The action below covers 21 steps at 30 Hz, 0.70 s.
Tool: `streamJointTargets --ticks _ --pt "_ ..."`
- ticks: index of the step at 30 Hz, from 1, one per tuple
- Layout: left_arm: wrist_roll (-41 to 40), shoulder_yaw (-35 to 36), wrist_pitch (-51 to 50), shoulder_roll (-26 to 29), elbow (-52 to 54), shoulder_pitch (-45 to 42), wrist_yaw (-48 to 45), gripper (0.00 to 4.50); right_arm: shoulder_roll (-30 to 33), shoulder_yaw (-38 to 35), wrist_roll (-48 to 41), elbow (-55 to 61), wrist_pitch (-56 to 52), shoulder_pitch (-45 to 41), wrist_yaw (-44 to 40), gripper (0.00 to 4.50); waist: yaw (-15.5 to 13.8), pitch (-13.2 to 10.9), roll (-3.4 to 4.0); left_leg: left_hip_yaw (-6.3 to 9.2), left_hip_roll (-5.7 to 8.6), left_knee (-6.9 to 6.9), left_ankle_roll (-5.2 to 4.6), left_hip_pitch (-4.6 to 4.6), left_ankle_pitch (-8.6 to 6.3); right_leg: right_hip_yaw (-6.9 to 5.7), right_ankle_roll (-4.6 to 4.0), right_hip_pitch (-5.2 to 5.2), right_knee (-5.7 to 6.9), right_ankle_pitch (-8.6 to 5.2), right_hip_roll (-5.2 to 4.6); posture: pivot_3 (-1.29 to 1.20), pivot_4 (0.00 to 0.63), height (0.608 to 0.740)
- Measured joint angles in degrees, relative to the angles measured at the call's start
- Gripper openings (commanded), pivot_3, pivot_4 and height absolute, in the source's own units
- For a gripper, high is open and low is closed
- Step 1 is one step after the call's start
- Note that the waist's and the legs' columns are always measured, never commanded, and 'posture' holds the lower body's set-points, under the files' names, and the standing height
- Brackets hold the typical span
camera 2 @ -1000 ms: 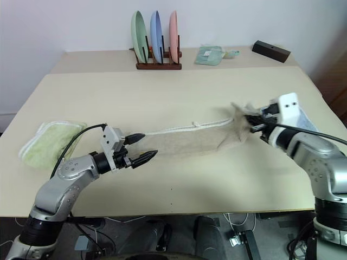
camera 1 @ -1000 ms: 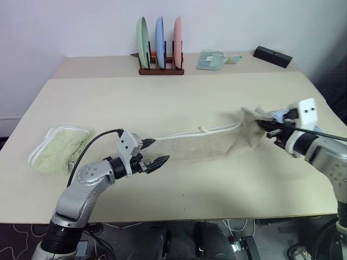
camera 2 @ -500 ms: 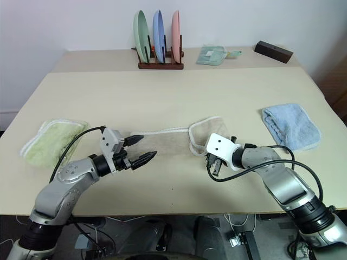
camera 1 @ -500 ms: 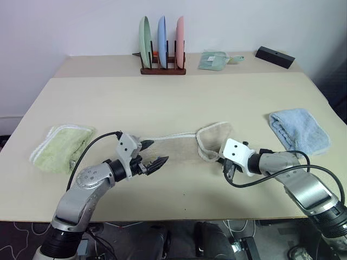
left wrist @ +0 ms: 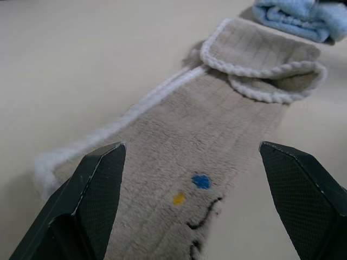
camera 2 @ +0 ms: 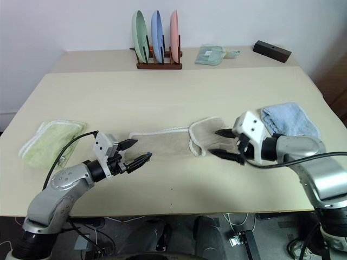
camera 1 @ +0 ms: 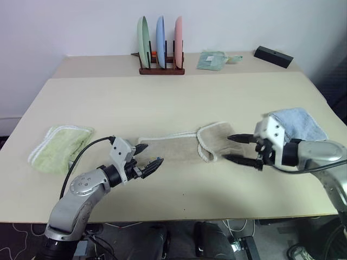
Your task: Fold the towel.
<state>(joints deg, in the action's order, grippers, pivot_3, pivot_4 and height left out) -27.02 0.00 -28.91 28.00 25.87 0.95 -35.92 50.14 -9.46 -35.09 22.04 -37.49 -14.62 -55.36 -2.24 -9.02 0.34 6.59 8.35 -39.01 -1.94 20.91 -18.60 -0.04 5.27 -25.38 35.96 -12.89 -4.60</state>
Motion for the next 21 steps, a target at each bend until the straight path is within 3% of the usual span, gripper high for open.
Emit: streamJointTargets --ticks 3,4,12,21 --pt "-2.2 0.8 -2.4 0.0 1.5 2.0 0.0 4.03 -5.0 1.4 1.8 -3.8 0.2 -3.9 4.6 0.13 0.0 0.0 -0.03 -0.01 0.01 0.0 0.0 -0.01 0.0 0.0 0.0 0.01 0.0 0.0 -0.01 0.0 0.15 0.74" --pt "-2.7 0.9 -3.0 0.0 1.9 2.3 0.1 4.03 -6.1 2.5 3.1 -5.3 0.7 -4.3 5.8 0.05 -0.1 0.0 -0.03 -0.01 0.01 -0.01 0.0 0.0 0.0 0.0 0.0 0.0 0.0 0.0 -0.02 0.0 0.15 0.74" --pt "-6.3 1.2 -7.0 -1.2 4.4 6.5 2.2 4.03 -17.5 11.2 16.9 -24.3 15.3 -4.0 12.9 0.05 0.0 0.0 -0.02 -0.02 0.04 0.0 0.01 0.0 0.01 0.01 -0.01 -0.03 0.03 0.0 -0.01 0.0 0.15 0.74" --pt "-8.7 2.0 -9.5 -2.8 7.4 11.3 6.4 4.03 -18.3 13.3 22.0 -28.4 24.4 -1.5 11.6 0.05 0.0 0.1 -0.07 0.0 0.03 0.09 0.03 -0.5 -0.05 0.02 -0.01 0.44 -0.06 -0.02 0.03 0.0 0.15 0.74"
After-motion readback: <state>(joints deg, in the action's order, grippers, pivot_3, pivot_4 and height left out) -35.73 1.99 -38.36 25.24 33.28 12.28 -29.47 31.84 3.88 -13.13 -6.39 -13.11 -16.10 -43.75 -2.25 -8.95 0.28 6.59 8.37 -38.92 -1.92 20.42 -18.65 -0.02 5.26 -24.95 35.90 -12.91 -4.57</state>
